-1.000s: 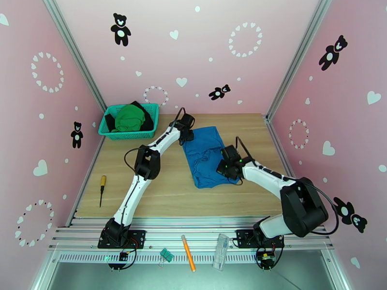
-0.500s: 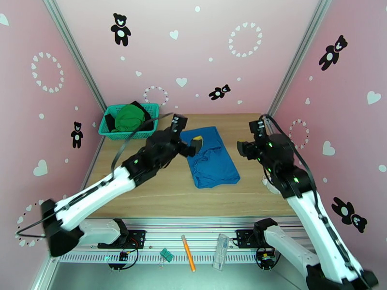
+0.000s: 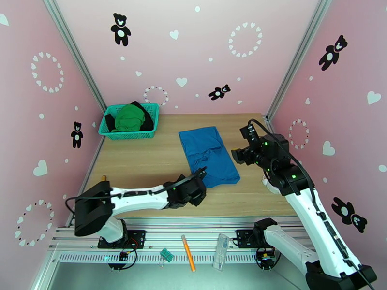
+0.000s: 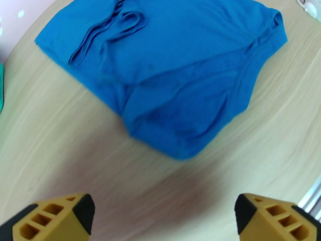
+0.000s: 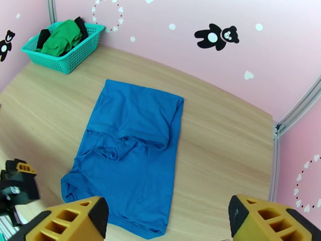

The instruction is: Fold and stack the mixed laundry pile

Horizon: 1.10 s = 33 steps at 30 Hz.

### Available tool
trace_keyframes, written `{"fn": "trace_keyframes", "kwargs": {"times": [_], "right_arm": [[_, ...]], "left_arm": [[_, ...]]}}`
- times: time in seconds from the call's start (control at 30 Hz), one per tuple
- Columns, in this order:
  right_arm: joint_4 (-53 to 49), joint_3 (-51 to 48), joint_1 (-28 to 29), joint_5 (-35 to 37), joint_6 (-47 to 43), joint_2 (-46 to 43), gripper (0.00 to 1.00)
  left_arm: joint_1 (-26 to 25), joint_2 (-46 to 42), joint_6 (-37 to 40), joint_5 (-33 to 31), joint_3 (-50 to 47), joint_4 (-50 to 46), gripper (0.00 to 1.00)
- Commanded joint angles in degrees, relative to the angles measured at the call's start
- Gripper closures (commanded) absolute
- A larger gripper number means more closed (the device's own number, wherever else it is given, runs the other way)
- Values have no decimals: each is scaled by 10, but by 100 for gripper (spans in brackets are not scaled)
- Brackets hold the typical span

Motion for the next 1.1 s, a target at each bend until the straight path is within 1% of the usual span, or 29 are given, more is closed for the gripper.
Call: {"fn": "trace_keyframes", "kwargs": {"times": [0.0,0.17,0.37,0.5,0.6,0.7,0.73,0.83,0.93,1.0,1.03,1.07], "right_arm": [[-22,2,0,-9,-10,-13,13],[-28,0,1,-10,-11,-7,11],[-37,3,1,-12,-16,3,10],[-41,4,1,2,-23,11,11],[-47,6,2,5,-39,17,11],[-59,10,1,13,-61,27,11],[-69,14,1,14,-75,31,12],[-108,17,4,19,-145,50,12],[-135,13,18,61,-217,75,12],[-151,4,32,91,-267,96,12],[-157,-1,37,94,-287,103,13],[-165,-11,41,92,-313,112,13]], "left_arm": [[0,28,37,-19,28,-16,2],[0,86,80,-36,55,-25,1],[1,159,117,-26,88,-28,2],[9,208,137,-20,116,-24,3],[17,230,144,-18,133,-21,10],[28,239,143,-19,141,-27,25],[31,240,140,-21,140,-30,29],[41,231,131,-26,124,-34,36],[52,216,117,-30,99,-35,44],[58,206,106,-36,80,-35,53],[59,202,100,-38,73,-36,56],[60,197,93,-42,64,-36,62]]}}
